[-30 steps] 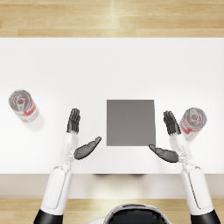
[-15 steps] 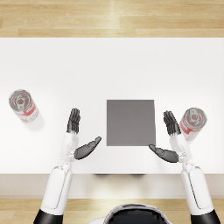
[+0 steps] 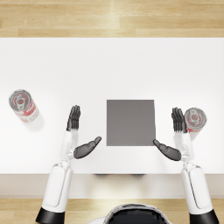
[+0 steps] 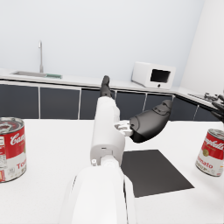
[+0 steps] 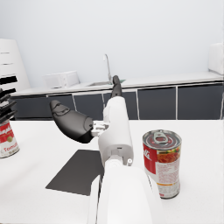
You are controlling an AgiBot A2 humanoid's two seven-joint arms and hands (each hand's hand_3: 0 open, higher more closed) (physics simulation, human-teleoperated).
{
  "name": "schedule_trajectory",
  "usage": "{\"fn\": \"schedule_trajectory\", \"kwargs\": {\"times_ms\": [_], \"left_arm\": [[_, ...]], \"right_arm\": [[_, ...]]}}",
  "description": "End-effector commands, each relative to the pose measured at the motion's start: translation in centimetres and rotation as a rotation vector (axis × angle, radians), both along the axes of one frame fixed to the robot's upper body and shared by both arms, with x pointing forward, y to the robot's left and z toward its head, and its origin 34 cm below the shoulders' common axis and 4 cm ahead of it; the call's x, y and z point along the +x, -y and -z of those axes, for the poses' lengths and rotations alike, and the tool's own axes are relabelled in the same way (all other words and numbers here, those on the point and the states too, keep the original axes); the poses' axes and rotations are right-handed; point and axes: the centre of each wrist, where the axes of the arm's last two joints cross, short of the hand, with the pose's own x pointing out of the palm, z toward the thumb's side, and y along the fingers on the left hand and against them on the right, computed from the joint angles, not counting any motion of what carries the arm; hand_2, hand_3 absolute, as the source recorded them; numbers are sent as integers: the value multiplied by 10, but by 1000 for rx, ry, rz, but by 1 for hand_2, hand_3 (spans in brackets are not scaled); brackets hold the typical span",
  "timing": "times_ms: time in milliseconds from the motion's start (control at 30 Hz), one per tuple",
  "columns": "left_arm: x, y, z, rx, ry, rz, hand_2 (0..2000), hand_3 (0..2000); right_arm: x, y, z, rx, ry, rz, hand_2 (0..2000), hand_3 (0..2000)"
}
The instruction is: Pick up the red can on the left and place it in the middle, then pick up the red can on the right and place it on top of the can in the middle
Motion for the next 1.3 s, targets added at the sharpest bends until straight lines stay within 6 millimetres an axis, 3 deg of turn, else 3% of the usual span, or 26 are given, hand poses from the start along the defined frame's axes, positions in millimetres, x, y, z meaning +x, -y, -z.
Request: {"fn": "schedule_trajectory", "kwargs": {"times_ms": [33,267,533,767,933,1100,1300], "left_arm": [[14,-22,-27,-5,103,-111,0,0],[31,-72,-51,219,203,-411,0,0],[49,-133,-46,212,109,-629,0,0],[60,-163,-13,152,-49,-702,0,0],[66,-163,23,145,-182,-688,0,0],[73,-167,49,124,-295,-686,0,0],[78,-167,76,104,-410,-677,0,0]], "right_arm": [[3,15,-19,-10,85,84,0,0],[6,43,-39,-214,213,322,0,0],[4,61,-29,-244,173,416,0,0],[6,69,-5,-241,76,440,0,0],[10,70,27,-246,-46,429,0,0],[17,81,49,-236,-140,461,0,0],[21,77,74,-238,-234,442,0,0]]}}
